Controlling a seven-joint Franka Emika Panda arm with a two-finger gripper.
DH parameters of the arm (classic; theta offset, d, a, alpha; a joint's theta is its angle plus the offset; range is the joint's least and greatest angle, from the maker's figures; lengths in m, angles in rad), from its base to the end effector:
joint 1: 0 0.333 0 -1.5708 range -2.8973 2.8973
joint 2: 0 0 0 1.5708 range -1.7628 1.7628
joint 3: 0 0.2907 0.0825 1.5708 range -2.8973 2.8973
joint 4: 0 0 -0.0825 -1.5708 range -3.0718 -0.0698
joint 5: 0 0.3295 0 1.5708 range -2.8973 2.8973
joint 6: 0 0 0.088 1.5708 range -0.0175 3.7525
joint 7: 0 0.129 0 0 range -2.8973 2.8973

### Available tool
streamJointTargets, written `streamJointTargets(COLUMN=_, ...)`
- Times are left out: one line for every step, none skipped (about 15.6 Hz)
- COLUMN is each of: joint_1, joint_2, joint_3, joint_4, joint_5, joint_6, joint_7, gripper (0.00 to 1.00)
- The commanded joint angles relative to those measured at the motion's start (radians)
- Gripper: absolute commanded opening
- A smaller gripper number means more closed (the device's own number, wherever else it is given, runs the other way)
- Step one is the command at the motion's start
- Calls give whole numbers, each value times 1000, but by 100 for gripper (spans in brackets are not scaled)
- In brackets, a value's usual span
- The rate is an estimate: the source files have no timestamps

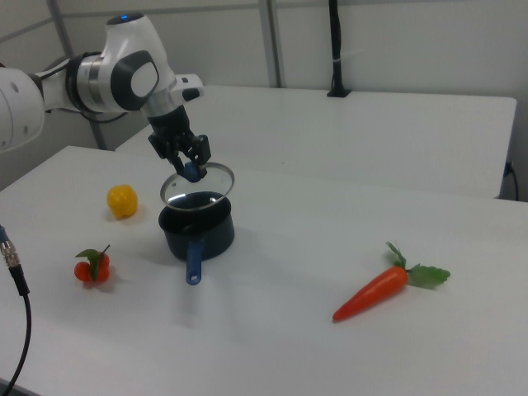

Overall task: Close lid
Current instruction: 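Lower the glass lid onto the saucepan rim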

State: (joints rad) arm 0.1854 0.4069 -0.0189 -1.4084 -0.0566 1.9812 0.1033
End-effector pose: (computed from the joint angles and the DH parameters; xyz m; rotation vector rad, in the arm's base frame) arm 0.6302 0.1031 0.4551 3.0893 0.1293 0.2675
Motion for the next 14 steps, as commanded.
streamJointTargets(joint_1=23, joint_2=42, joint_3=-9, joint_4=25, joint_5=-19, joint_6=10, joint_7=3, gripper=36)
streamJointTargets(joint_1=23, joint_2=49, joint_3=-10, joint_4=25, joint_5=-19, joint_6=10, joint_7=3, gripper=36)
streamJointTargets(joint_1=26, joint_2=52, joint_3=-10, joint_4=23, joint_5=-19, joint_6=10, joint_7=3, gripper=36)
streamJointTargets(joint_1=31, joint_2=53, joint_3=-9, joint_4=23, joint_5=-25, joint_6=10, joint_7=3, gripper=36)
streamJointTargets(joint_1=31, joint_2=53, joint_3=-9, joint_4=22, joint_5=-29, joint_6=10, joint_7=3, gripper=36)
streamJointTargets(joint_1=31, joint_2=55, joint_3=-9, joint_4=20, joint_5=-31, joint_6=10, joint_7=3, gripper=36)
streamJointTargets(joint_1=31, joint_2=55, joint_3=-9, joint_4=16, joint_5=-31, joint_6=10, joint_7=3, gripper=36)
streamJointTargets(joint_1=31, joint_2=55, joint_3=-9, joint_4=5, joint_5=-32, joint_6=10, joint_7=3, gripper=36)
streamJointTargets(joint_1=34, joint_2=56, joint_3=-9, joint_4=2, joint_5=-34, joint_6=11, joint_7=4, gripper=36)
streamJointTargets(joint_1=40, joint_2=62, joint_3=-10, joint_4=0, joint_5=-37, joint_6=10, joint_7=7, gripper=36)
streamJointTargets(joint_1=42, joint_2=62, joint_3=-9, joint_4=0, joint_5=-38, joint_6=10, joint_7=9, gripper=36)
streamJointTargets(joint_1=43, joint_2=62, joint_3=-10, joint_4=0, joint_5=-38, joint_6=10, joint_7=9, gripper=36)
streamJointTargets(joint_1=45, joint_2=64, joint_3=-10, joint_4=-1, joint_5=-38, joint_6=11, joint_7=10, gripper=36)
streamJointTargets(joint_1=46, joint_2=64, joint_3=-10, joint_4=-1, joint_5=-38, joint_6=10, joint_7=10, gripper=36)
